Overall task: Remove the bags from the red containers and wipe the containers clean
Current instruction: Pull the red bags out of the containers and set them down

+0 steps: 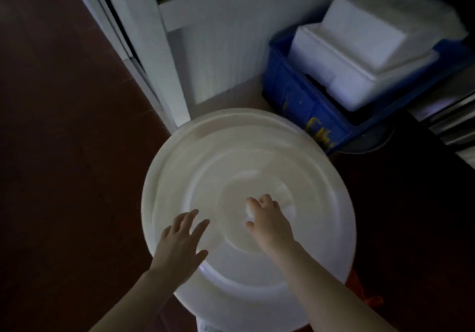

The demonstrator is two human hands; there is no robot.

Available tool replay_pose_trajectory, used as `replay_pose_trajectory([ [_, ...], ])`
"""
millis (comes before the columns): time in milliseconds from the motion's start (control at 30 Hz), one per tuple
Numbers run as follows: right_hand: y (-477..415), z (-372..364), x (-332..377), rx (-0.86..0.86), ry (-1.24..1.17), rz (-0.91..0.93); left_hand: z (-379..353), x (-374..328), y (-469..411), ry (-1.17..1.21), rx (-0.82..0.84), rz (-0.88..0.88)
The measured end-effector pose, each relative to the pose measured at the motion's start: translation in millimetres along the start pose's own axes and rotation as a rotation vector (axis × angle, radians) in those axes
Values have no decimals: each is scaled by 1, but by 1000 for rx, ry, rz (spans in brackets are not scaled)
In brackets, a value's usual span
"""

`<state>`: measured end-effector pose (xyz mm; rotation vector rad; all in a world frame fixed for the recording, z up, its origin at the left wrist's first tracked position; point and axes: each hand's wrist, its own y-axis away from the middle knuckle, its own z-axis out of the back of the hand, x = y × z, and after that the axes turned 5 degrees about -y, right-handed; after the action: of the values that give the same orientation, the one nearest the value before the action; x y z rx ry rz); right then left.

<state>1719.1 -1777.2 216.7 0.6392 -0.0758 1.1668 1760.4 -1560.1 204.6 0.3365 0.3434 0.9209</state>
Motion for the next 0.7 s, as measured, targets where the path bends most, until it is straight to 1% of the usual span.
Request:
replay_pose_trajectory([
  [133, -11, -8, 6, -24, 79, -25, -10, 10, 0, 79, -11, -37],
  [333, -14, -6, 9, -42, 130, -4, -19, 9, 6, 123, -67, -20],
  [433, -7, -5, 16, -33, 157, 70, -19, 10, 17, 143, -90, 29],
  [533, 6, -5, 34, -49, 120, 149, -22, 17, 41, 148, -106, 90],
  [700, 40, -9, 83, -8, 144, 334, -27, 28, 117, 221, -161, 246],
])
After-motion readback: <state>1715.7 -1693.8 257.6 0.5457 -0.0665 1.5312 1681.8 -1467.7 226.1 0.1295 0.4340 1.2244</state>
